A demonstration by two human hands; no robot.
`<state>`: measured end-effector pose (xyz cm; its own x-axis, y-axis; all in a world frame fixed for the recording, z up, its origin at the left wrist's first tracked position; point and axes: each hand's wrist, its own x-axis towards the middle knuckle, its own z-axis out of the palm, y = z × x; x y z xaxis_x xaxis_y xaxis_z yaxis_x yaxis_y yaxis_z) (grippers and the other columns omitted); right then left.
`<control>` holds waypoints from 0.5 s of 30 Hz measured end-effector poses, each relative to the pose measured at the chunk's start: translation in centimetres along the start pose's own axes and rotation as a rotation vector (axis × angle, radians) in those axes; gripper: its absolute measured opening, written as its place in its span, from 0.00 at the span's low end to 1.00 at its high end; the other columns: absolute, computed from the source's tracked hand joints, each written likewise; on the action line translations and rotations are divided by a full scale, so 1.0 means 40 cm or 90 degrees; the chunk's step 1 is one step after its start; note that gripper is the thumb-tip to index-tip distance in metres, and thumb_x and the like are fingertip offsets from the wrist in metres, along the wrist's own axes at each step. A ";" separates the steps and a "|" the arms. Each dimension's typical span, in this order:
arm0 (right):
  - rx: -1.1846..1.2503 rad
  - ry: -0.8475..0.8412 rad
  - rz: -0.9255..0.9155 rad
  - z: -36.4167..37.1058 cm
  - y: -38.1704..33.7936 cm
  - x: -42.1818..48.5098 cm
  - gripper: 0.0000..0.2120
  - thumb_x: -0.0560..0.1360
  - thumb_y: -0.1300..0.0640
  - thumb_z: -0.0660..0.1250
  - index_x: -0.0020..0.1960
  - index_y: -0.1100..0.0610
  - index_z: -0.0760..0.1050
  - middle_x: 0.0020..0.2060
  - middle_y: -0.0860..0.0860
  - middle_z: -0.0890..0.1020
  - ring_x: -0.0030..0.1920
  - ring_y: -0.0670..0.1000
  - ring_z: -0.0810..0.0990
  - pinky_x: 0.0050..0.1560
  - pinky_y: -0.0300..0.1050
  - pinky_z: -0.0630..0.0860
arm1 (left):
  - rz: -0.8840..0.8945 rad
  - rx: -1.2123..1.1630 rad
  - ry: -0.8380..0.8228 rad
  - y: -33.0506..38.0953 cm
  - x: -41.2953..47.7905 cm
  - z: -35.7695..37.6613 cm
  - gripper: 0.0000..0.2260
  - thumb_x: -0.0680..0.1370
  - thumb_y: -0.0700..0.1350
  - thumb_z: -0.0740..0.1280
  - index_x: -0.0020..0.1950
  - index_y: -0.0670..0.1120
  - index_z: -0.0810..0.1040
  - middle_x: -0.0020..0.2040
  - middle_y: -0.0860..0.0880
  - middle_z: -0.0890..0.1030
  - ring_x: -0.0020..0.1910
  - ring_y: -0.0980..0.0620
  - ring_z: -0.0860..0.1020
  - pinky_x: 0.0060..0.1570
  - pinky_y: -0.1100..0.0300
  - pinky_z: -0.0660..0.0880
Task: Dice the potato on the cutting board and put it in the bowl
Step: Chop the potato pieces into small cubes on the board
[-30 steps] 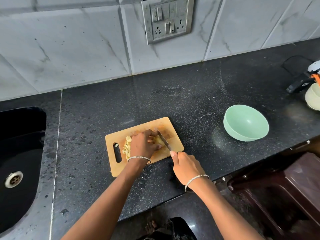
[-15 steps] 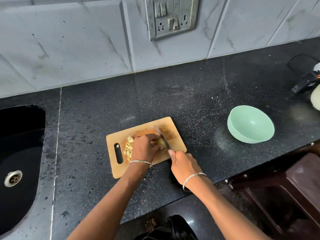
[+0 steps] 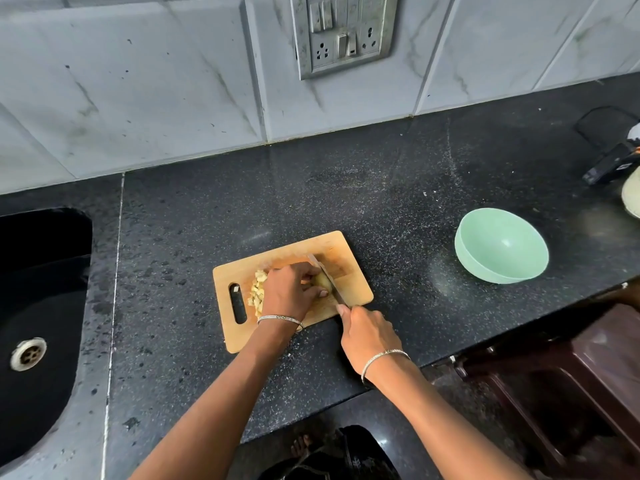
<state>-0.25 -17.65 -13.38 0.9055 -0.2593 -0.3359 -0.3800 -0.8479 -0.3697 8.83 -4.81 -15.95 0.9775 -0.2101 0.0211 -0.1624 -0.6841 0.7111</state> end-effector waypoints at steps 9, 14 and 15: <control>-0.015 -0.030 0.018 -0.036 0.079 -0.090 0.23 0.82 0.42 0.46 0.51 0.55 0.73 0.50 0.58 0.80 0.52 0.63 0.79 0.47 0.53 0.72 | -0.027 -0.041 -0.008 0.007 -0.006 -0.010 0.17 0.63 0.41 0.81 0.51 0.44 0.84 0.46 0.48 0.85 0.43 0.54 0.83 0.49 0.60 0.80; -0.009 -0.005 0.004 -0.070 0.055 -0.064 0.23 0.82 0.42 0.45 0.49 0.55 0.72 0.48 0.57 0.79 0.50 0.62 0.78 0.44 0.52 0.71 | -0.054 -0.058 0.024 0.018 -0.026 -0.008 0.15 0.66 0.41 0.79 0.51 0.43 0.85 0.46 0.49 0.85 0.41 0.58 0.81 0.42 0.81 0.70; -0.006 -0.009 -0.001 -0.066 0.042 -0.056 0.22 0.82 0.42 0.45 0.50 0.55 0.72 0.49 0.58 0.79 0.51 0.62 0.78 0.45 0.52 0.70 | -0.055 -0.056 0.029 0.021 -0.030 -0.007 0.15 0.66 0.42 0.79 0.51 0.43 0.85 0.47 0.49 0.85 0.42 0.57 0.82 0.42 0.81 0.69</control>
<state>-2.43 -19.72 -10.94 0.9033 -0.2514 -0.3476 -0.3768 -0.8523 -0.3628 7.57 -4.93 -15.19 0.9927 -0.1200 -0.0119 -0.0674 -0.6339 0.7705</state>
